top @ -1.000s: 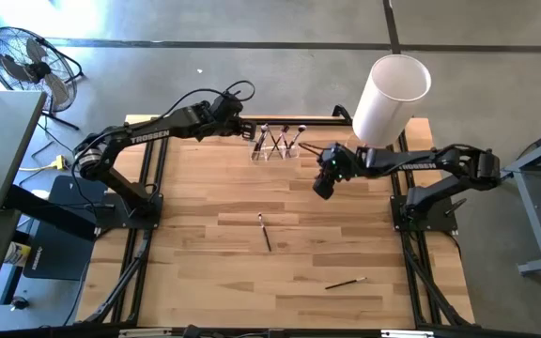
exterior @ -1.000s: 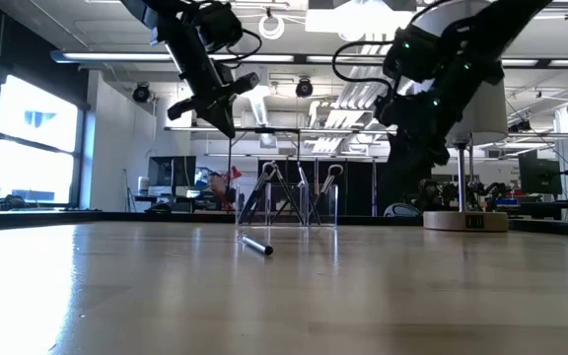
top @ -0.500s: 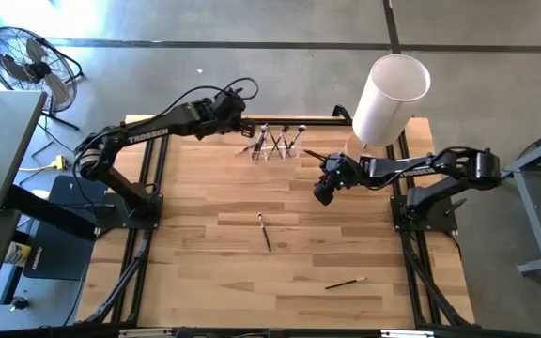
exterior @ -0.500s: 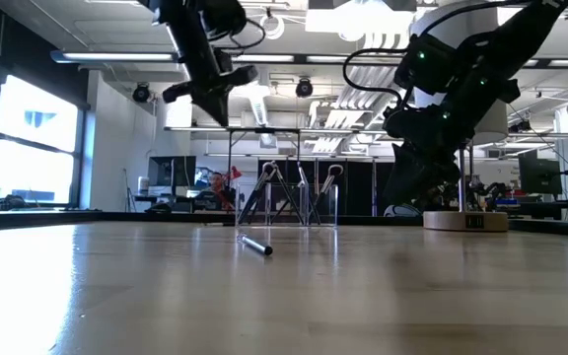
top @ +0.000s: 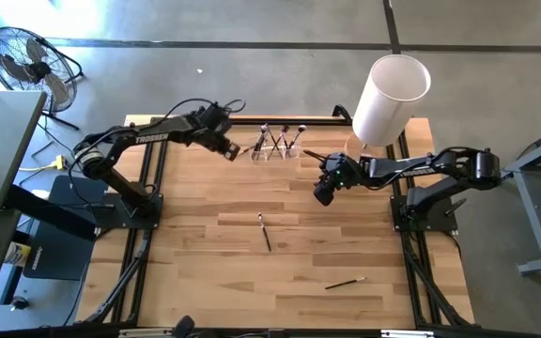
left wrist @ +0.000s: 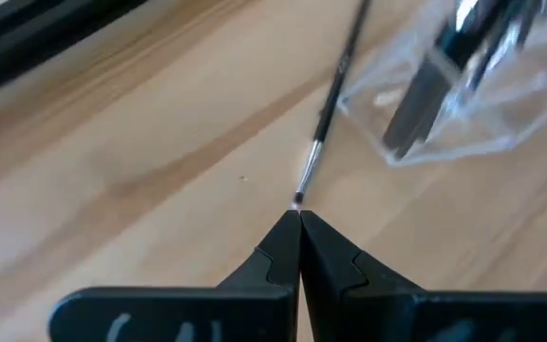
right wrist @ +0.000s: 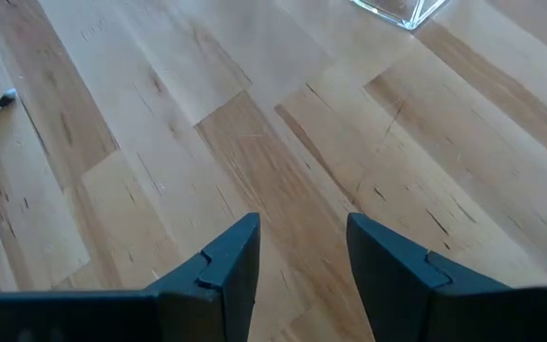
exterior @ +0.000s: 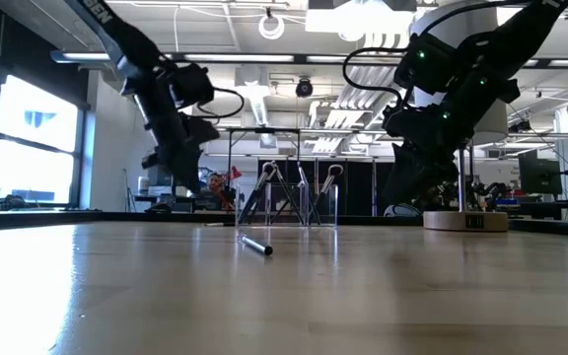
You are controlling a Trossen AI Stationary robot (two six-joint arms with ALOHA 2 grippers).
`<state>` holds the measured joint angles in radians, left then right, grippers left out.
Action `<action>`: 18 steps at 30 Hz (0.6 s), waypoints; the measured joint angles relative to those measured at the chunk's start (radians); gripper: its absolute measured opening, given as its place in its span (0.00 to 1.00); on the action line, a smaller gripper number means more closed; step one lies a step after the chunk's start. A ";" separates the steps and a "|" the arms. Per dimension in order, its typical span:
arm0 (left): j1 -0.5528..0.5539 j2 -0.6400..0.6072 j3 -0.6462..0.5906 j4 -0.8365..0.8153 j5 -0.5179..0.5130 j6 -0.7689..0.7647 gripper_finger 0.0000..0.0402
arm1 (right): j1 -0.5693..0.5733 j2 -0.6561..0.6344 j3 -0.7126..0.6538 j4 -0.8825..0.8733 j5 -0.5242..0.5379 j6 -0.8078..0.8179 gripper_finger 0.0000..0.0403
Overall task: Pick & Place Makeup Brushes
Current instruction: Put the black eyeshadow brush into the transparent organizer
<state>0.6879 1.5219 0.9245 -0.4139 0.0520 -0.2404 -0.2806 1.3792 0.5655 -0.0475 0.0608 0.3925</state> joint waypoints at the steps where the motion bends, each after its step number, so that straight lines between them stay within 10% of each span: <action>1: -0.001 0.000 -0.026 0.035 0.000 0.059 0.00 | 0.000 0.000 0.000 0.000 0.000 0.000 0.38; 10: -0.001 0.000 -0.098 0.154 0.013 0.330 0.01 | 0.000 0.000 0.000 0.010 0.018 0.071 0.38; 18: -0.006 0.016 -0.097 0.182 0.099 0.426 0.22 | 0.000 0.000 0.000 0.015 0.061 0.198 0.38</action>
<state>0.6823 1.5375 0.8278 -0.2322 0.1511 0.1855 -0.2806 1.3788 0.5655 -0.0326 0.1216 0.5907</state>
